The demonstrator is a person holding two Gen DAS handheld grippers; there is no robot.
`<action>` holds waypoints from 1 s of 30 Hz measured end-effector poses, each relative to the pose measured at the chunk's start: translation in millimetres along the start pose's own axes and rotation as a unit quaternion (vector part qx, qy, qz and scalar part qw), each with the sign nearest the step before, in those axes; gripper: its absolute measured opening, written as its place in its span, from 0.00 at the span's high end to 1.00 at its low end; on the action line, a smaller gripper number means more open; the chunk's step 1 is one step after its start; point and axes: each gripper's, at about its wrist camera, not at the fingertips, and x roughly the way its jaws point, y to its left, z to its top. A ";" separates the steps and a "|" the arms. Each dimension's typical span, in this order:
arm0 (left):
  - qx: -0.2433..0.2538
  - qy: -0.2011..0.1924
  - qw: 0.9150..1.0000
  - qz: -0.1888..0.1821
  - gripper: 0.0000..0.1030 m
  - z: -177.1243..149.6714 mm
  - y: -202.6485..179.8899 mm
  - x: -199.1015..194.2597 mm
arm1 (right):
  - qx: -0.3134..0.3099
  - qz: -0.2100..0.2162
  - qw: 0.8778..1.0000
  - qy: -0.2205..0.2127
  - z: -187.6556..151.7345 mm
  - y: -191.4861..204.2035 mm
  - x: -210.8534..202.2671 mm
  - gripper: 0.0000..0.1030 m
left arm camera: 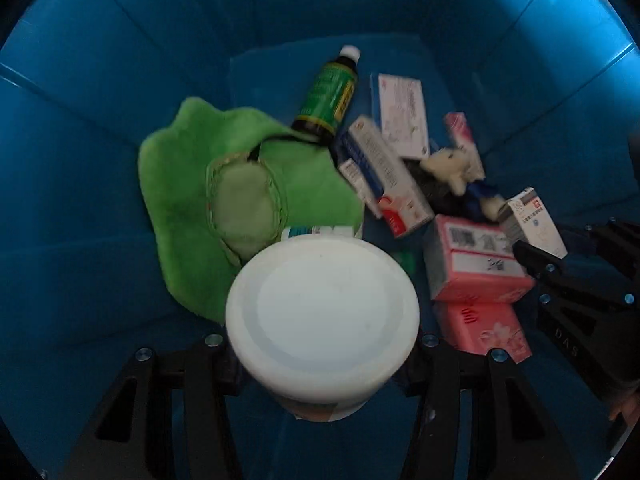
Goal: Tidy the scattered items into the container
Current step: 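Carry the bottle and box into the blue crate and release both, then withdraw both tools from the crate back toward the pile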
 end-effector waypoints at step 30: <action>0.006 -0.085 0.996 -0.038 0.36 -31.1 5.2 -88.8 | -0.041 0.009 0.997 -0.059 -31.7 5.4 -66.2 0.02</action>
